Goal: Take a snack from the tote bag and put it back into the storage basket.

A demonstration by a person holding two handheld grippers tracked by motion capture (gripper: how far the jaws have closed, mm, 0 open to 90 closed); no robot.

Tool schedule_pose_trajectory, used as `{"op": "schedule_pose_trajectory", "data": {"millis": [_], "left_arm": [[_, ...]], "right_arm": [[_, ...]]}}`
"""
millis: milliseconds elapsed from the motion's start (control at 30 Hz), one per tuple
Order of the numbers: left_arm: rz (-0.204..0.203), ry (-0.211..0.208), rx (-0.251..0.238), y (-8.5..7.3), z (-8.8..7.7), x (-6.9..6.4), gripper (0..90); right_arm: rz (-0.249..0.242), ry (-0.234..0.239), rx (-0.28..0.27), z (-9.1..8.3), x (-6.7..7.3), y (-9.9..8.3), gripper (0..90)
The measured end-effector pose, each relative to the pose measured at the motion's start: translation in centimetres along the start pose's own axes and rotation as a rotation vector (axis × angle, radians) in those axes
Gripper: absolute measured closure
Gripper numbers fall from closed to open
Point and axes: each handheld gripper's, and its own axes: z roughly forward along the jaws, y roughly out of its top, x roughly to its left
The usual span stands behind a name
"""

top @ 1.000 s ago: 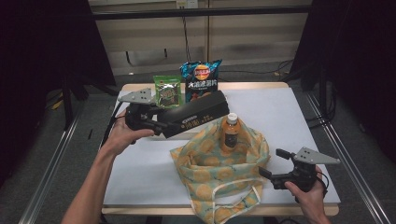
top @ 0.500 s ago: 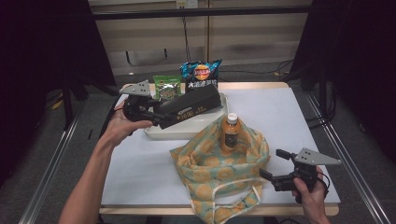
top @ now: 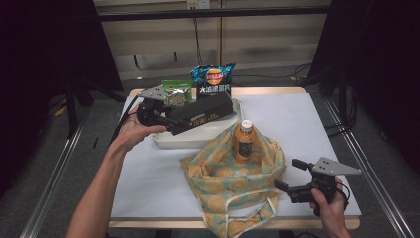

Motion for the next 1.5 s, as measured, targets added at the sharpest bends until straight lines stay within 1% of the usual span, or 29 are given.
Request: {"op": "schedule_pose_trajectory", "data": {"millis": [33, 67, 100, 133, 200, 267, 300, 333, 400, 433, 533, 600, 633, 667, 733, 800, 833, 867, 967, 1100, 1167, 1200, 1233, 1267, 1300, 1400, 1433, 1467, 1500], "left_arm": [[-0.002, -0.001, 0.004, 0.0, 0.3, 0.3, 43.3], [-0.012, -0.002, -0.002, -0.1, 0.5, 0.5, 43.3], [-0.012, -0.003, -0.007, -0.2, 0.6, 0.7, 43.3], [-0.007, 0.001, 0.0, -0.2, 0.7, 1.0, 43.3], [-0.014, -0.001, -0.002, -0.4, 0.9, 1.1, 43.3], [-0.01, 0.007, 0.026, -0.6, 1.3, 1.5, 43.3], [-0.018, 0.009, 0.038, -0.9, 1.7, 1.8, 43.3], [-0.025, 0.006, 0.033, -1.0, 1.9, 2.0, 43.3], [-0.02, 0.004, 0.032, -1.1, 2.1, 2.2, 43.3], [-0.025, 0.001, 0.032, -1.2, 2.3, 2.3, 43.3], [-0.032, -0.002, 0.042, -1.4, 3.0, 2.9, 43.3], [-0.028, -0.002, 0.053, -1.6, 3.3, 3.1, 43.3], [-0.031, 0.0, 0.058, -1.6, 3.4, 3.1, 43.3], [-0.023, -0.001, 0.071, -1.7, 3.5, 3.2, 43.3], [-0.028, -0.003, 0.069, -1.9, 3.8, 3.3, 43.3], [-0.032, 0.005, 0.078, -2.0, 4.1, 3.5, 43.3], [-0.032, -0.002, 0.079, -2.1, 4.3, 3.6, 43.3], [-0.033, 0.002, 0.086, -2.1, 4.5, 3.6, 43.4], [-0.044, -0.01, 0.08, -2.2, 4.8, 3.7, 43.3], [-0.038, -0.015, 0.084, -2.3, 5.1, 3.9, 43.3], [-0.037, -0.016, 0.101, -2.4, 5.5, 4.1, 43.3], [-0.023, -0.008, 0.124, -2.3, 5.6, 4.2, 43.3], [-0.023, -0.008, 0.124, -2.3, 5.6, 4.2, 43.3], [-0.035, -0.006, 0.113, -2.4, 5.9, 4.2, 43.3], [-0.037, -0.007, 0.107, -2.4, 6.0, 4.2, 43.3], [-0.033, -0.012, 0.116, -2.4, 6.2, 4.1, 43.3], [-0.02, -0.011, 0.128, -2.4, 6.5, 4.1, 43.3], [-0.037, -0.01, 0.117, -2.5, 6.7, 4.0, 43.3], [-0.028, -0.011, 0.129, -2.5, 6.8, 4.0, 43.3]], "right_arm": [[-0.001, 0.0, 0.001, 0.0, 0.0, 0.0, 0.9], [-0.001, -0.001, 0.001, 0.0, 0.0, 0.0, 0.9], [-0.002, 0.001, 0.001, 0.0, 0.0, 0.0, 0.9], [0.001, 0.0, 0.0, 0.0, 0.1, 0.0, 0.9], [0.001, -0.001, 0.0, 0.0, 0.1, 0.0, 0.9], [0.001, 0.002, 0.001, 0.0, 0.0, 0.0, 0.9], [0.004, 0.0, -0.001, 0.0, 0.0, 0.0, 0.9], [0.004, 0.001, -0.001, 0.0, 0.0, 0.0, 0.9], [0.005, 0.002, -0.001, 0.0, 0.0, 0.0, 0.9], [0.004, 0.002, -0.001, 0.0, 0.0, 0.0, 0.9], [0.0, 0.005, 0.003, 0.0, 0.0, 0.0, 0.9], [0.0, 0.006, 0.003, 0.0, 0.0, 0.0, 0.9], [0.001, 0.006, 0.005, 0.0, -0.1, 0.0, 0.9], [0.005, 0.007, 0.003, 0.1, -0.1, 0.0, 0.9], [0.002, 0.008, 0.005, 0.1, -0.1, 0.0, 0.9], [0.002, 0.01, 0.004, 0.1, 0.0, 0.0, 0.9], [0.001, 0.009, 0.004, 0.2, 0.0, 0.0, 0.9], [0.002, 0.009, 0.005, 0.2, 0.0, 0.0, 0.9], [0.001, 0.009, 0.004, 0.1, 0.0, 0.0, 0.9], [-0.003, 0.009, 0.008, 0.1, -0.1, -0.1, 0.9], [-0.002, 0.009, 0.009, 0.1, -0.1, -0.1, 0.9], [0.001, 0.01, 0.009, 0.1, -0.1, -0.1, 0.9], [0.001, 0.01, 0.01, 0.1, -0.1, -0.1, 0.9], [0.001, 0.01, 0.01, 0.1, -0.1, -0.1, 0.9], [0.001, 0.01, 0.01, 0.1, -0.1, 0.0, 0.9], [0.001, 0.009, 0.01, 0.2, -0.2, 0.0, 0.9], [0.002, 0.008, 0.009, 0.2, -0.2, 0.0, 0.9], [-0.001, 0.013, 0.012, 0.2, -0.1, 0.0, 0.9], [-0.002, 0.012, 0.01, 0.2, -0.1, 0.0, 0.9]]}}
